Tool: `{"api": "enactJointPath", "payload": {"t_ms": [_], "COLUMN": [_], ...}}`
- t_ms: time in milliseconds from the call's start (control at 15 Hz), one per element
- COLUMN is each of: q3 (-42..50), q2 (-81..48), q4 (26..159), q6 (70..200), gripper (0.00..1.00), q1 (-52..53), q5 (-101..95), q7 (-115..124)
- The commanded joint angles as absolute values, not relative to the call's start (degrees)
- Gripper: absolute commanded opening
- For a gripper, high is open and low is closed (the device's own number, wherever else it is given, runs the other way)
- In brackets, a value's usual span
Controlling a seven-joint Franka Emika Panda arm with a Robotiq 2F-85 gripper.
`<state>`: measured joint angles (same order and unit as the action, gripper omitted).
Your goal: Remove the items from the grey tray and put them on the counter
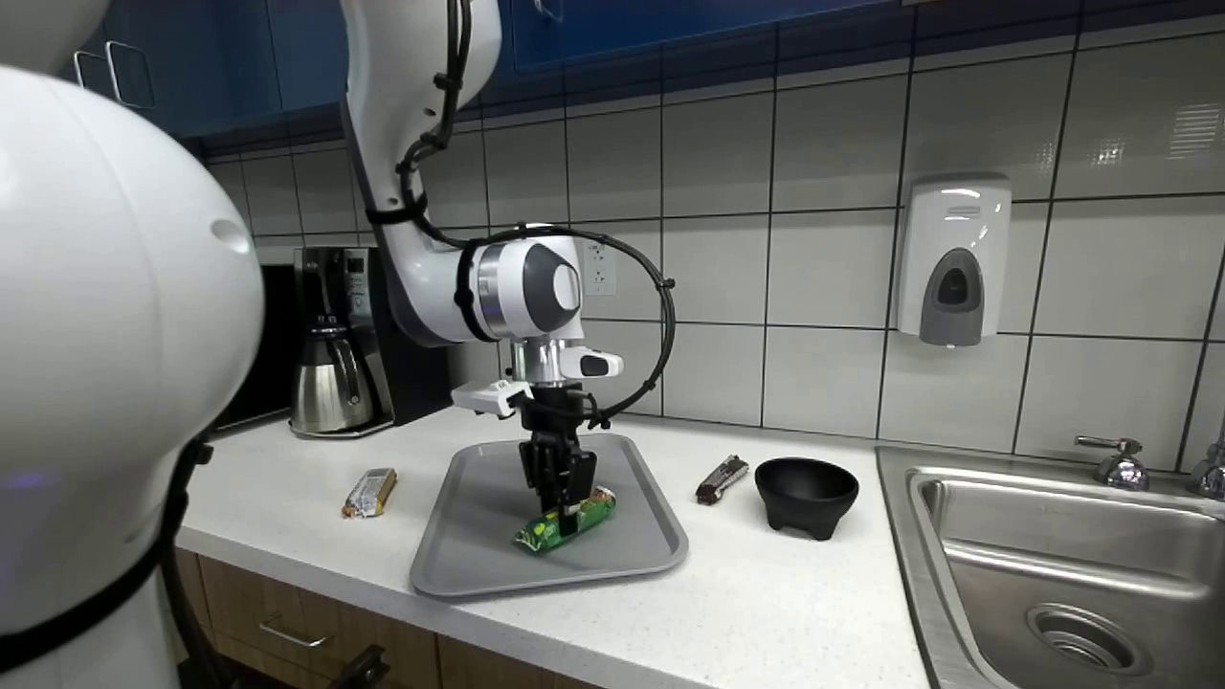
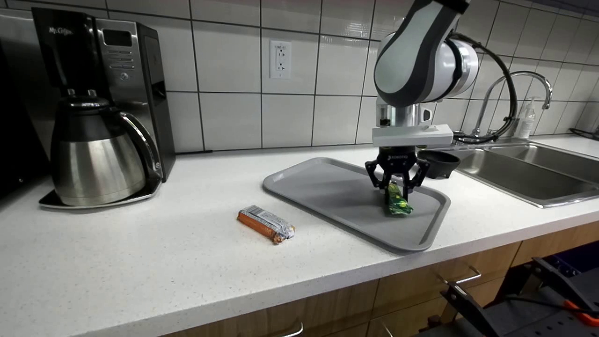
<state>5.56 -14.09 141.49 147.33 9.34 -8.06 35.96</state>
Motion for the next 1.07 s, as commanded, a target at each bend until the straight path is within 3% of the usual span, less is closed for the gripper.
{"api": "enactJointPath", "payload": {"t_ms": [0, 1000], "q3": [4.4, 6.2], "q2": [-9.7, -1.9], "q4": [142.5, 146.5], "q6": [146.6, 145.8], "gripper": [0.15, 0.15], "q1": [8.4, 1.5], "q5": [-7.1, -8.0], "q7": [34.9, 32.0]}}
